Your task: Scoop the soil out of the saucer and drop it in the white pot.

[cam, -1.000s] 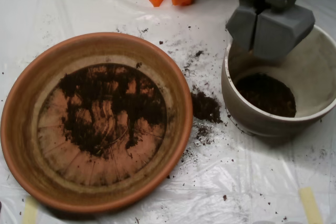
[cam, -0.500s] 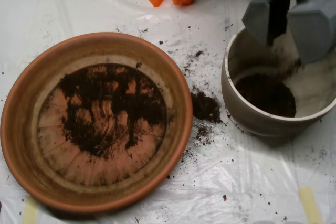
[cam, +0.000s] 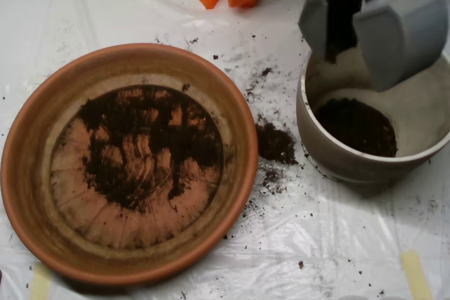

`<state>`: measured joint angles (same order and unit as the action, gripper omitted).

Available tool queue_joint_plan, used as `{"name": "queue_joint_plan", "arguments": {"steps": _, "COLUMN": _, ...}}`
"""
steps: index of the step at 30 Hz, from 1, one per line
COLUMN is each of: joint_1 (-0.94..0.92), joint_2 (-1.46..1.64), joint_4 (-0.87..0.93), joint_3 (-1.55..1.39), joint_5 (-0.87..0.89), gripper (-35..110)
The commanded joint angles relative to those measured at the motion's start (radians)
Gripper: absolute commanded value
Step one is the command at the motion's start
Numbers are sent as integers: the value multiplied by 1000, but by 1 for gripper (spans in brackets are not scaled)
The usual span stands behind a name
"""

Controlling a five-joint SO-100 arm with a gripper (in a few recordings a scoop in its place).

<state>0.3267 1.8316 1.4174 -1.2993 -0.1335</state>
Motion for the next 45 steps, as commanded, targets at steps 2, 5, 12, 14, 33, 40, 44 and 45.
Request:
{"name": "queue_joint_plan", "arguments": {"steps": 2, "joint_1": -130, "joint_2": 127, "joint_4": 29, "joint_3": 0, "joint_5": -14, "gripper": 26}}
{"name": "queue_joint_plan", "arguments": {"steps": 5, "joint_1": -249, "joint_2": 161, "joint_4": 32, "joint_3": -54, "joint_5": 11, "gripper": 24}}
{"name": "queue_joint_plan", "arguments": {"steps": 12, "joint_1": -512, "joint_2": 225, "joint_4": -64, "joint_3": -368, "joint_5": -40, "gripper": 24}}
{"name": "queue_joint_plan", "arguments": {"steps": 14, "joint_1": -574, "joint_2": 227, "joint_4": -123, "joint_3": -483, "joint_5": -80, "gripper": 24}}
{"name": "queue_joint_plan", "arguments": {"steps": 33, "joint_1": -634, "joint_2": -141, "joint_4": -314, "joint_3": -638, "joint_5": -423, "gripper": 44}}
{"name": "queue_joint_plan", "arguments": {"steps": 40, "joint_1": -634, "joint_2": -327, "joint_4": -207, "joint_3": -472, "joint_5": -391, "gripper": 42}}
{"name": "queue_joint_plan", "arguments": {"steps": 44, "joint_1": -653, "joint_2": -379, "joint_4": -204, "joint_3": -426, "joint_5": -387, "gripper": 40}}
{"name": "queue_joint_plan", "arguments": {"steps": 45, "joint_1": -655, "joint_2": -382, "joint_4": -210, "joint_3": -426, "joint_5": -391, "gripper": 40}}
